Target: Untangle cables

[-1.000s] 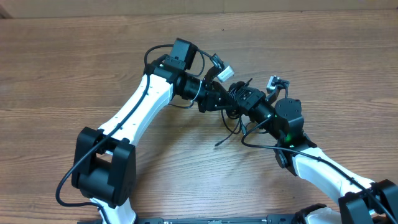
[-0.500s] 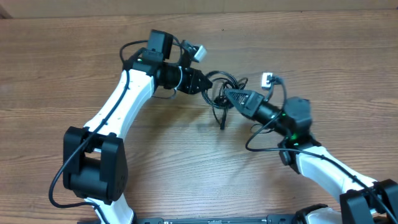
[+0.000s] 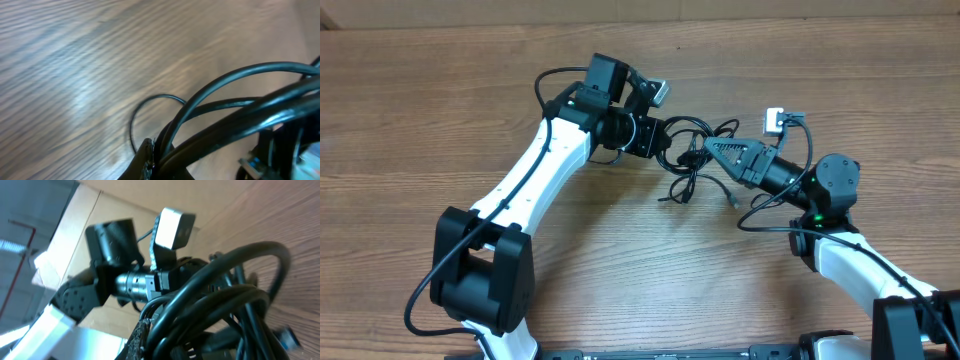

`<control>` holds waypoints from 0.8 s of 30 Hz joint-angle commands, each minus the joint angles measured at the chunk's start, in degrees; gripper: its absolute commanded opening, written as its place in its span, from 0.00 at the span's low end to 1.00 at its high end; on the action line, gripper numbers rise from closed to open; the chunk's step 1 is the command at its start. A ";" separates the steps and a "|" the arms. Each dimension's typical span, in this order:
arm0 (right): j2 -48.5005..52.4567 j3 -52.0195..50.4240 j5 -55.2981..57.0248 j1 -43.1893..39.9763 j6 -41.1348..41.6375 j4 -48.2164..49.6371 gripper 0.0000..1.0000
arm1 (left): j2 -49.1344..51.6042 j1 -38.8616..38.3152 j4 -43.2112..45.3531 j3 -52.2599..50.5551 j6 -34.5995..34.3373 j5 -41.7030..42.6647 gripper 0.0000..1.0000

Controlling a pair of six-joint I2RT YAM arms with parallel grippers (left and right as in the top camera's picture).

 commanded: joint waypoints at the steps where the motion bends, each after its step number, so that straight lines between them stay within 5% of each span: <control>1: -1.25 0.55 0.07 -4.28 5.77 2.54 0.04 | -0.02 1.55 -1.33 0.59 -6.16 -21.18 0.04; 11: -1.25 0.55 0.87 -15.76 8.28 -5.09 0.04 | -0.02 1.55 -2.60 0.59 -8.55 -29.57 0.04; 15: -1.25 0.55 0.35 -15.67 5.66 -9.64 0.09 | -0.02 1.53 -1.57 0.59 -4.44 -19.67 0.04; 20: -1.25 0.55 0.37 -13.46 -1.25 -16.50 0.27 | -0.02 1.55 -0.50 0.59 12.68 2.82 0.04; 24: -1.25 0.55 0.39 -12.22 -4.83 -21.57 0.34 | -0.02 1.57 -0.87 0.59 14.43 4.72 0.05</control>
